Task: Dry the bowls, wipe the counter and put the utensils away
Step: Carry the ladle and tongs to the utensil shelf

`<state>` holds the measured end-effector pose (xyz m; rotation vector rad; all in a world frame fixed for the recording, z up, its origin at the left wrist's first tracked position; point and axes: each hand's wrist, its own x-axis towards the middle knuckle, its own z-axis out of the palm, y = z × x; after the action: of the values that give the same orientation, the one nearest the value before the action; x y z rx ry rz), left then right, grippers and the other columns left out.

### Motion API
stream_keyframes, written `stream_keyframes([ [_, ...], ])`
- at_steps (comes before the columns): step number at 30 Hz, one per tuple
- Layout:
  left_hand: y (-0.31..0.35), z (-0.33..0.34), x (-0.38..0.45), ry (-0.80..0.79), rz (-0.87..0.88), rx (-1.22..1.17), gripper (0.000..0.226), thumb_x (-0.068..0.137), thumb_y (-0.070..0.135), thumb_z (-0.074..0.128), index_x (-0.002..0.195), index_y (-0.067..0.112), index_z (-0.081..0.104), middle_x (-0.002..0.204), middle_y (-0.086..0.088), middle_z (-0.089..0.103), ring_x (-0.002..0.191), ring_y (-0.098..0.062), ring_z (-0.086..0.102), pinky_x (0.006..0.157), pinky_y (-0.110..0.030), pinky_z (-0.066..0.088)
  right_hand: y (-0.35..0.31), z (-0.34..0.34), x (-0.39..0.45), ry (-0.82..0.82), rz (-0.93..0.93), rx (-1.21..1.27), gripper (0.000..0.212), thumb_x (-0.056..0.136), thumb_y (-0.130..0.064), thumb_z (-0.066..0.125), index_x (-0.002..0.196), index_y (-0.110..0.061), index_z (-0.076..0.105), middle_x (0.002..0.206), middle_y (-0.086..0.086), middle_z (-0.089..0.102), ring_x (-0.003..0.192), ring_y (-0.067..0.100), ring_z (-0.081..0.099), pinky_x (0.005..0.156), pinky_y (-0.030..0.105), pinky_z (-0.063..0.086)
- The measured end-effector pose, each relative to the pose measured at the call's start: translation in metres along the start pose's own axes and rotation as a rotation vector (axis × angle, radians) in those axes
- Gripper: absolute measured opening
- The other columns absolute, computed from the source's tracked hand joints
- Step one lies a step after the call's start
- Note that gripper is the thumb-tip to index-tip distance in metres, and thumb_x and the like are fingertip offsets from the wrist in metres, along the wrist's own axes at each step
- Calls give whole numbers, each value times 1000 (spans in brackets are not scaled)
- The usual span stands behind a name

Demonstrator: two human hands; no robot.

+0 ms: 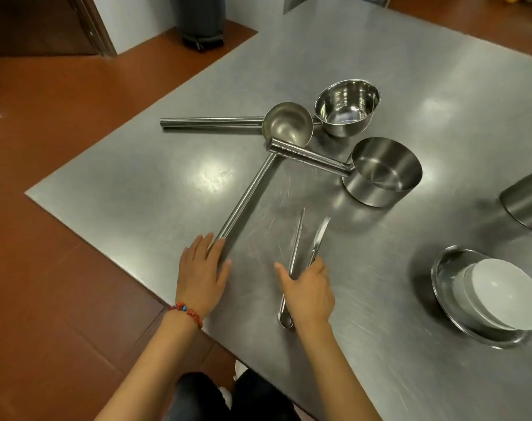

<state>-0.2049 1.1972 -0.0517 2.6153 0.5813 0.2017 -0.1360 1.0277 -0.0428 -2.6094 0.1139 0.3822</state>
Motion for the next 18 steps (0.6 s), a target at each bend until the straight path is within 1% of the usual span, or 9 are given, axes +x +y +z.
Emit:
stream_keyframes([
  [2, -8, 3, 11, -33, -50, -43, 44, 92, 23, 52, 132, 7, 46, 142, -19, 39, 133, -38, 31, 109, -51, 24, -6, 3, 7, -5, 38, -10, 71, 81, -54, 57, 126, -4, 33, 121, 14, 54, 106, 32, 57, 80, 40, 48],
  [5, -15, 5, 22, -67, -176, -185, 47, 90, 24, 54, 134, 9, 43, 141, -16, 41, 130, -33, 35, 108, -45, 28, -7, 4, 9, -4, 61, 6, 61, 85, -40, 57, 128, -4, 35, 118, 15, 57, 100, 33, 59, 78, 39, 49],
  [8, -16, 6, 32, -92, -296, -336, 52, 87, 29, 59, 133, 10, 43, 131, -15, 49, 119, -30, 44, 101, -38, 34, -4, 3, 9, 1, 58, 175, 43, 82, -35, 61, 115, -10, 49, 100, 9, 64, 87, 27, 63, 74, 37, 52],
  [9, -16, 6, 36, -100, -313, -353, 54, 85, 29, 62, 132, 10, 44, 125, -14, 52, 114, -29, 46, 97, -36, 36, -4, 3, 9, -13, 65, 276, 34, 81, -34, 63, 107, -13, 54, 92, 5, 66, 82, 22, 64, 71, 34, 53],
  [11, -16, 5, 44, -114, -340, -400, 53, 79, 26, 70, 126, 10, 51, 114, -11, 55, 101, -25, 52, 89, -32, 40, -4, 2, 6, -44, 79, 476, 18, 79, -30, 67, 92, -20, 59, 75, -4, 66, 65, 5, 63, 57, 17, 49],
  [12, -15, 5, 47, -125, -347, -416, 48, 77, 23, 72, 120, 10, 56, 107, -10, 57, 94, -23, 54, 85, -31, 42, -4, 2, 4, -59, 91, 576, 13, 79, -28, 68, 88, -22, 61, 71, -6, 66, 61, 2, 63, 53, 11, 47],
  [13, -14, 4, 50, -137, -348, -412, 39, 75, 20, 74, 111, 8, 62, 99, -10, 60, 88, -23, 56, 80, -29, 43, -5, 2, 1, -81, 107, 675, 9, 80, -25, 69, 87, -24, 64, 71, -6, 68, 61, 2, 64, 55, 11, 48],
  [16, -12, -1, 59, -205, -349, -407, 16, 74, 15, 73, 83, 2, 70, 72, -7, 60, 70, -18, 55, 65, -24, 40, -7, 3, -4, -118, 153, 824, 11, 80, -20, 68, 79, -30, 66, 75, -1, 71, 74, 16, 68, 71, 28, 54],
  [18, -11, -6, 61, -274, -370, -470, 19, 75, 16, 72, 71, -2, 68, 61, -8, 56, 58, -16, 50, 56, -23, 39, -6, 1, -4, -127, 177, 857, 10, 80, -19, 68, 77, -29, 66, 76, 2, 71, 77, 20, 68, 74, 32, 54],
])
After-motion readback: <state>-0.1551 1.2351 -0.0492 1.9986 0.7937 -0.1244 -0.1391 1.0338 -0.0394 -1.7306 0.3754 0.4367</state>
